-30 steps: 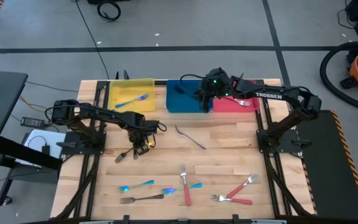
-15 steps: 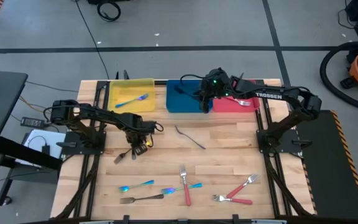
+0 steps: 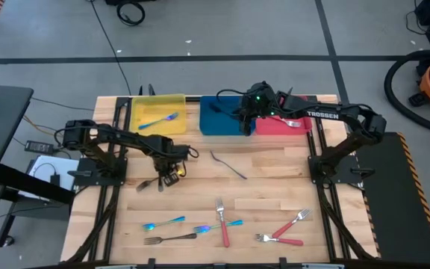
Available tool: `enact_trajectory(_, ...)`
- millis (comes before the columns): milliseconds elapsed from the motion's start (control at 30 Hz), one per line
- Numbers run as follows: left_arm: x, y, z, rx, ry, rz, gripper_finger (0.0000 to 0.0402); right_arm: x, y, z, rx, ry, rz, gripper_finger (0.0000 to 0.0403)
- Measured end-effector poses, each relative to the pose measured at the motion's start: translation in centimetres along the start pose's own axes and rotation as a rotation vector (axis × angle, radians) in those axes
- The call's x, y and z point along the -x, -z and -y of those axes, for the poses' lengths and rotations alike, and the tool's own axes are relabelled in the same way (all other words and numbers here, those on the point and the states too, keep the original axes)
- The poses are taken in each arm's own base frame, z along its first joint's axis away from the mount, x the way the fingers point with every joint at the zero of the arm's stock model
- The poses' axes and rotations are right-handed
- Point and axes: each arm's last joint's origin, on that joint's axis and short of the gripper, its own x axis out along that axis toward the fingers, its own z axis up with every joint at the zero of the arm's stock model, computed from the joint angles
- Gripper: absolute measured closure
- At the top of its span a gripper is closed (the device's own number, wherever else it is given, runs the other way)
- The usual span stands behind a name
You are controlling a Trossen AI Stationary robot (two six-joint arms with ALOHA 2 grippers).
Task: Sort silverware by color (type)
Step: Put the black fork into the blue bin
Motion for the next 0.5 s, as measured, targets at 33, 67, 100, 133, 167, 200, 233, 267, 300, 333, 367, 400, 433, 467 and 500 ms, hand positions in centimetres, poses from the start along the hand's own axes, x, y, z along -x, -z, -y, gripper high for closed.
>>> enact_trajectory(33,0.4,-0.3,0.2,-0.018,0.007,0.013,0.0391,0.0,0.0,0.0,0.000,0.000,0.000,0.0308)
enact_trajectory(67,0.7,-0.5,0.4,-0.028,0.011,0.019,0.0391,0.0,0.0,0.0,0.000,0.000,0.000,0.0308)
enact_trajectory(100,1.2,-0.7,0.5,-0.042,0.009,0.016,0.0391,0.0,0.0,0.0,0.000,0.001,0.000,0.0308)
enact_trajectory(133,1.6,-0.8,0.6,-0.054,0.007,0.013,0.0391,0.0,0.0,0.0,-0.001,0.003,-0.001,0.0308)
enact_trajectory(167,2.1,-1.2,0.7,-0.071,0.010,0.021,0.0391,0.0,0.0,0.0,-0.001,0.007,-0.002,0.0308)
enact_trajectory(200,2.7,-1.5,0.8,-0.079,0.015,0.031,0.0391,0.0,0.0,0.1,-0.001,0.015,-0.004,0.0308)
enact_trajectory(233,3.2,-1.8,0.7,-0.085,0.017,0.037,0.0391,0.0,0.0,0.1,-0.001,0.024,-0.007,0.0308)
enact_trajectory(267,3.7,-2.1,0.6,-0.086,0.018,0.042,0.0391,0.0,0.0,0.1,0.000,0.033,-0.009,0.0308)
enact_trajectory(300,4.3,-2.5,0.4,-0.086,0.019,0.046,0.0391,0.0,0.0,0.1,0.005,0.043,-0.010,0.0308)
enact_trajectory(333,4.9,-2.9,0.2,-0.092,0.020,0.056,0.0391,0.0,0.0,0.2,0.015,0.050,-0.011,0.0308)
enact_trajectory(367,5.5,-3.3,-0.1,-0.097,0.024,0.072,0.0391,0.0,0.0,0.2,0.028,0.060,-0.013,0.0308)
enact_trajectory(400,6.1,-3.7,-0.4,-0.105,0.026,0.085,0.0391,0.0,0.1,0.2,0.043,0.073,-0.017,0.0308)
enact_trajectory(433,6.7,-4.1,-0.7,-0.113,0.026,0.093,0.0391,0.0,0.1,0.3,0.054,0.085,-0.019,0.0308)
enact_trajectory(467,7.3,-4.5,-1.2,-0.116,0.027,0.104,0.0391,0.0,0.1,0.3,0.058,0.098,-0.022,0.0308)
enact_trajectory(500,8.0,-4.9,-1.6,-0.118,0.029,0.124,0.0391,0.0,0.1,0.3,0.059,0.109,-0.025,0.0308)
